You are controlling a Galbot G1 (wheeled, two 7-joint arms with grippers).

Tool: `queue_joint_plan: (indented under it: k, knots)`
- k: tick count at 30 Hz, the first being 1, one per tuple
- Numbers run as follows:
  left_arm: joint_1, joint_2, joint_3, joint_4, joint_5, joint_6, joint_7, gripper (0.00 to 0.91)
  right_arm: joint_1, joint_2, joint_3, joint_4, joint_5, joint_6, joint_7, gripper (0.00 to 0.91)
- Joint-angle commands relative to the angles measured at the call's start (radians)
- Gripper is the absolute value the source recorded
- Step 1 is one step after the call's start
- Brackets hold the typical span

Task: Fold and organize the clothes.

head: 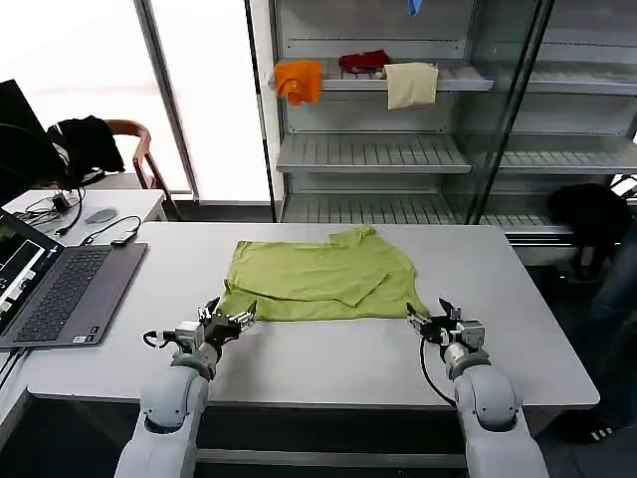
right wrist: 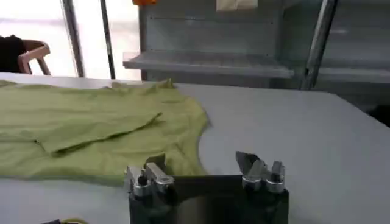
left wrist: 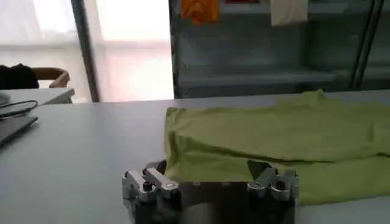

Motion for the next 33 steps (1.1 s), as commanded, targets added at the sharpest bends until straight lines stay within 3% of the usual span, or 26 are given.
queue_joint_plan:
  k: [1, 3, 6, 7, 9, 12, 33]
  knots:
    - [0.01, 0.001, -0.007, 0.003, 0.014, 0.001, 0.001, 0.907, -0.028, -0.01, 0.009, -0.004, 0.004, 0.002, -0.006, 0.413]
    - [0.011, 0.001, -0.01, 0.004, 0.014, 0.0, 0.002, 0.846, -0.023, -0.006, 0.003, -0.012, -0.006, 0.004, -0.011, 0.212]
    - [0.015, 0.003, -0.014, 0.004, 0.014, 0.001, 0.006, 0.564, -0.017, 0.0, -0.004, -0.023, -0.018, 0.006, -0.013, 0.03]
    - [0.016, 0.003, -0.015, 0.004, 0.013, 0.001, 0.005, 0.504, -0.015, 0.002, -0.007, -0.024, -0.021, 0.007, -0.015, 0.01]
    - [0.02, 0.003, -0.018, 0.002, 0.013, 0.001, 0.01, 0.202, -0.014, 0.005, -0.011, -0.025, -0.025, 0.008, -0.018, 0.0]
    - [0.026, 0.006, -0.02, -0.001, 0.012, 0.003, 0.015, 0.01, -0.011, 0.006, -0.015, -0.022, -0.028, 0.009, -0.019, 0.0]
    - [0.044, 0.014, -0.019, -0.002, 0.015, 0.009, 0.041, 0.0, -0.034, 0.003, -0.01, 0.022, -0.018, 0.008, -0.031, 0.0]
